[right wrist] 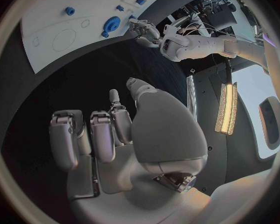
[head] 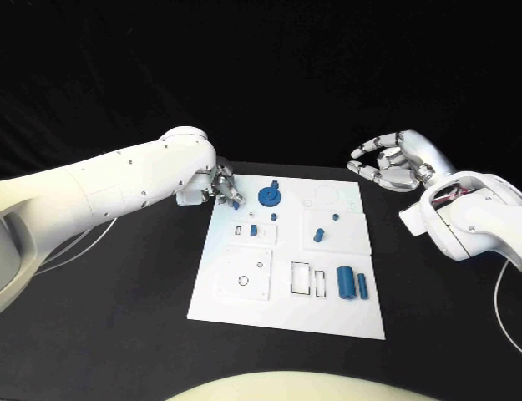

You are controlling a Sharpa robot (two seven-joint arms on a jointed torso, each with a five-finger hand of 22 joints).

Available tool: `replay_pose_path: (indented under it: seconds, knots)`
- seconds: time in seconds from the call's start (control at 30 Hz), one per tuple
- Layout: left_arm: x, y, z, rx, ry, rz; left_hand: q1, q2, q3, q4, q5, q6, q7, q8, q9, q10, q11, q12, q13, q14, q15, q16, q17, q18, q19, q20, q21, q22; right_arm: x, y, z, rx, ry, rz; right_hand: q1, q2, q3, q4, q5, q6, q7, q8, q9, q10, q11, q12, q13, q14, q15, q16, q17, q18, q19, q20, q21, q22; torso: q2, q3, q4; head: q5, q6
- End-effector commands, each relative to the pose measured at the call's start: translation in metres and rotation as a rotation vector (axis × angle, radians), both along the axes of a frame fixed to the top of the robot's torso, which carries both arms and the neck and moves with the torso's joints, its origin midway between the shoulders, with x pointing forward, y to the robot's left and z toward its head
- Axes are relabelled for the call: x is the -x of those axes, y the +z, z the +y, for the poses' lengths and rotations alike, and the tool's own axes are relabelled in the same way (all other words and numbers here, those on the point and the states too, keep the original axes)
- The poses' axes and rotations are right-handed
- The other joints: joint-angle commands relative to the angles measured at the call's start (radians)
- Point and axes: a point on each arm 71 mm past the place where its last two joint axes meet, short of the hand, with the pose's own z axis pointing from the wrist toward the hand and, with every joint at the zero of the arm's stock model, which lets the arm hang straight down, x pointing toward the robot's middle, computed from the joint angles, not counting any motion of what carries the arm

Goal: Assemble the parts on the task board

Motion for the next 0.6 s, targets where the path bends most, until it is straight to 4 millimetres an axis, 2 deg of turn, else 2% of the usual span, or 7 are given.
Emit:
replay_pose_path:
  seconds: [0.03, 0.17, 0.23, 0.3, 0.47, 0.6]
  knots:
    - [0.0003, -0.0002, -0.0024, 0.018, -0.007, 0.006, 0.026, 0.005, 0.012, -0.002, 0.001, -0.002, 0.003, -0.003, -0.002, -0.010, -0.002, 0.000, -0.004, 0.075, 0.005, -0.005, 0.175, 0.018, -0.006, 0.001, -0.003, 0.001, 0.0003, -0.0007, 0.0012, 0.006, 0.013, 0.005, -0.009, -0.002, 0.002, 0.002, 0.003, -0.006, -0.002, 0.003, 0.001, 0.000, -0.002, 0.001, 0.074, 0.075, -0.008, -0.006, 0.135, 0.012, 0.064, -0.006, -0.003, 0.224, 0.000, -0.0004, 0.0004, 0.000, -0.001]
    - [0.0001, -0.0001, -0.0024, 0.023, -0.004, 0.003, 0.069, 0.022, 0.040, -0.010, 0.003, -0.006, 0.001, -0.001, -0.005, -0.010, -0.003, 0.002, -0.008, 0.075, 0.003, -0.005, 0.174, 0.018, -0.006, 0.001, -0.003, 0.002, 0.0002, -0.0008, 0.0014, 0.007, 0.014, 0.006, -0.009, -0.001, 0.004, 0.003, 0.005, -0.006, -0.002, 0.004, 0.001, 0.001, -0.002, 0.002, 0.074, 0.075, -0.008, -0.006, 0.136, 0.012, 0.064, -0.006, -0.003, 0.224, 0.000, -0.0002, 0.0006, 0.000, -0.002]
    - [-0.0001, 0.0001, -0.0024, 0.031, -0.002, 0.000, 0.110, 0.039, 0.084, -0.028, 0.002, -0.011, 0.000, 0.004, -0.004, -0.011, -0.005, 0.002, -0.012, 0.075, 0.002, -0.005, 0.174, 0.018, -0.006, 0.000, -0.003, 0.004, 0.0002, -0.0009, 0.0013, 0.007, 0.015, 0.008, -0.009, -0.001, 0.004, 0.003, 0.005, -0.006, -0.002, 0.004, 0.001, 0.001, -0.002, 0.002, 0.074, 0.075, -0.008, -0.006, 0.136, 0.012, 0.064, -0.006, -0.003, 0.224, 0.000, -0.0002, 0.0002, 0.001, -0.003]
    - [-0.0002, 0.0004, -0.0023, 0.043, 0.002, -0.003, 0.134, 0.047, 0.127, -0.046, -0.004, -0.015, 0.001, 0.014, -0.001, -0.008, -0.005, 0.005, -0.013, 0.075, 0.002, -0.005, 0.174, 0.018, -0.006, 0.000, -0.003, 0.004, 0.0001, -0.0010, 0.0011, 0.008, 0.014, 0.008, -0.009, -0.001, 0.004, 0.003, 0.005, -0.006, -0.002, 0.004, 0.001, 0.001, -0.002, 0.002, 0.074, 0.075, -0.008, -0.006, 0.136, 0.012, 0.064, -0.006, -0.003, 0.224, 0.000, -0.0003, 0.0000, 0.000, -0.004]
    - [0.0009, 0.0011, -0.0006, 0.092, 0.020, 0.001, 0.143, 0.044, 0.213, -0.078, -0.019, -0.020, 0.002, 0.036, 0.008, -0.002, -0.004, 0.010, -0.017, 0.076, 0.003, -0.005, 0.173, 0.017, -0.006, 0.003, -0.002, 0.008, -0.0001, -0.0013, 0.0008, 0.009, 0.014, 0.010, -0.009, -0.001, 0.004, 0.003, 0.005, -0.006, -0.002, 0.004, 0.001, 0.001, -0.002, 0.002, 0.074, 0.075, -0.008, -0.006, 0.136, 0.012, 0.064, -0.006, -0.003, 0.224, 0.000, -0.0002, -0.0002, 0.000, -0.004]
    - [0.0041, 0.0031, 0.0026, 0.132, 0.036, 0.003, 0.139, 0.041, 0.231, -0.085, -0.022, -0.020, 0.002, 0.042, 0.009, 0.003, -0.004, 0.014, -0.015, 0.076, 0.002, -0.005, 0.173, 0.017, -0.005, 0.003, -0.001, 0.009, -0.0002, -0.0015, 0.0000, 0.010, 0.012, 0.012, -0.009, -0.001, 0.004, 0.003, 0.005, -0.006, -0.002, 0.004, 0.001, 0.001, -0.002, 0.002, 0.074, 0.075, -0.008, -0.006, 0.136, 0.012, 0.064, -0.006, -0.003, 0.224, -0.002, 0.0002, 0.0015, 0.000, -0.005]
